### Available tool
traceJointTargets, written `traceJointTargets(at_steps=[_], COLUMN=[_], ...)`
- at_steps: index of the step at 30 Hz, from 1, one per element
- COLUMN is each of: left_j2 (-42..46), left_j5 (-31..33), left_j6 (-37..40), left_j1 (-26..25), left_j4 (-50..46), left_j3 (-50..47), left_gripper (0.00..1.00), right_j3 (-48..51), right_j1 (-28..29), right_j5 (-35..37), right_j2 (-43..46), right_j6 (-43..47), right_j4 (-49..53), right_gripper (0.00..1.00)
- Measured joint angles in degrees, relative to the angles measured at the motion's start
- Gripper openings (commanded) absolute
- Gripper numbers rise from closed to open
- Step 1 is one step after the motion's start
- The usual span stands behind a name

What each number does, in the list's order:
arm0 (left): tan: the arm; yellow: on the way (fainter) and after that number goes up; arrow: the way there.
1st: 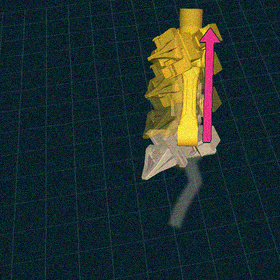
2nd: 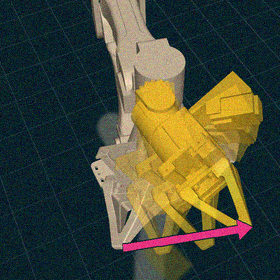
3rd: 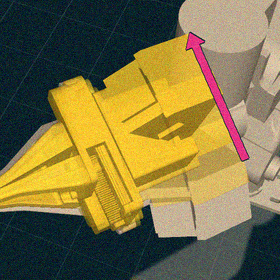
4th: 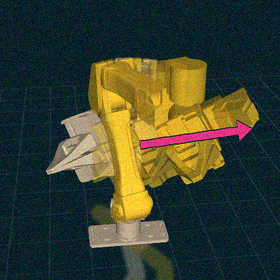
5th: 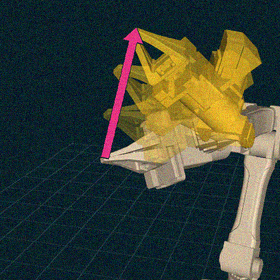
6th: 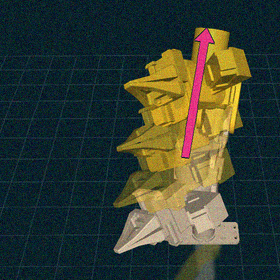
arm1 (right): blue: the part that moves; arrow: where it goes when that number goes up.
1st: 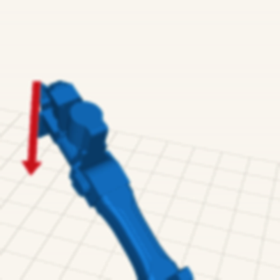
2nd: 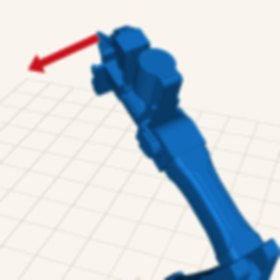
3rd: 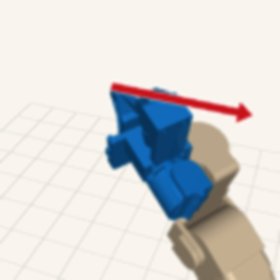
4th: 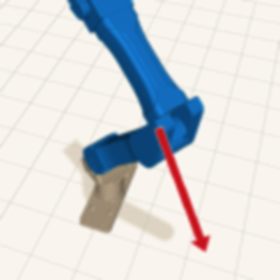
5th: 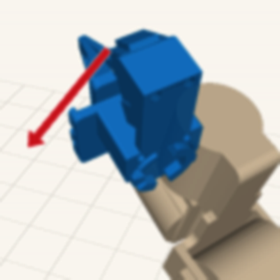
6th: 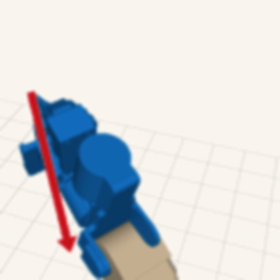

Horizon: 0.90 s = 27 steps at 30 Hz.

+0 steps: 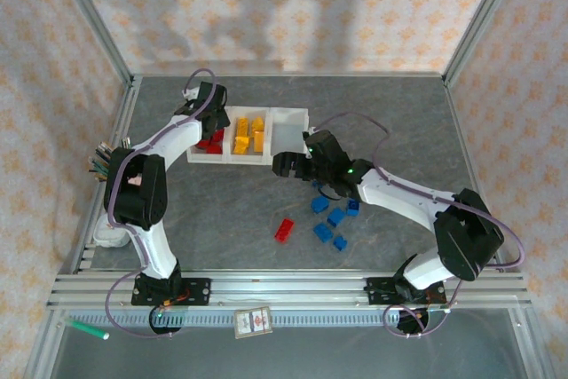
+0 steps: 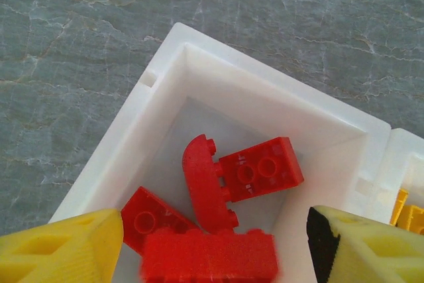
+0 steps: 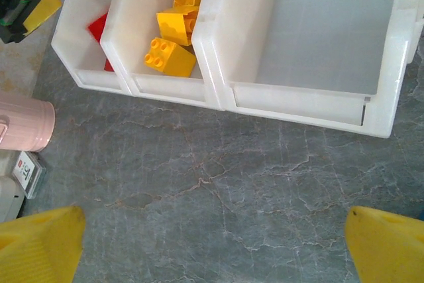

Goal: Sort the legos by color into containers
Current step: Place the lego in the container, then pick up the lego from the middle-left of the table.

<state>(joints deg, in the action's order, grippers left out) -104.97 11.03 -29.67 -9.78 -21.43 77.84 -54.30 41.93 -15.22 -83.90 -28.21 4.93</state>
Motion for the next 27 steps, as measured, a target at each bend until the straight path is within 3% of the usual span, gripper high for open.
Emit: traceJointTargets(at_steps=[7, 10, 19, 27], left_j2=[7.1, 13.0, 29.6, 30.6], left_j5=[-2.0, -3.2, -5.6, -6.3], left_j6=[0.3, 0.9, -0.3, -6.7], left_j1=[-0.4, -3.2, -25.2, -45.9], left_j4=[-0.6, -0.9, -2.3, -3.3], left_j3=[-2.2, -6.9, -23.8, -30.5], left_gripper=[0.81, 0.82, 0.81, 0.82], right_j3=[1.7, 4.6, 14.3, 21.2], right_j1=[-2.6, -3.7, -6.1, -6.1], right_j5=[-0.3, -0.3, -0.3, -0.3], right_j2=[5.3, 8.7, 17.2, 25.2], right_j6=[0.2, 0.2, -0.3, -3.4], right_j4=[0.7, 1.2, 7.1, 11.4], right_gripper=[1.00, 1.00, 1.00, 1.00])
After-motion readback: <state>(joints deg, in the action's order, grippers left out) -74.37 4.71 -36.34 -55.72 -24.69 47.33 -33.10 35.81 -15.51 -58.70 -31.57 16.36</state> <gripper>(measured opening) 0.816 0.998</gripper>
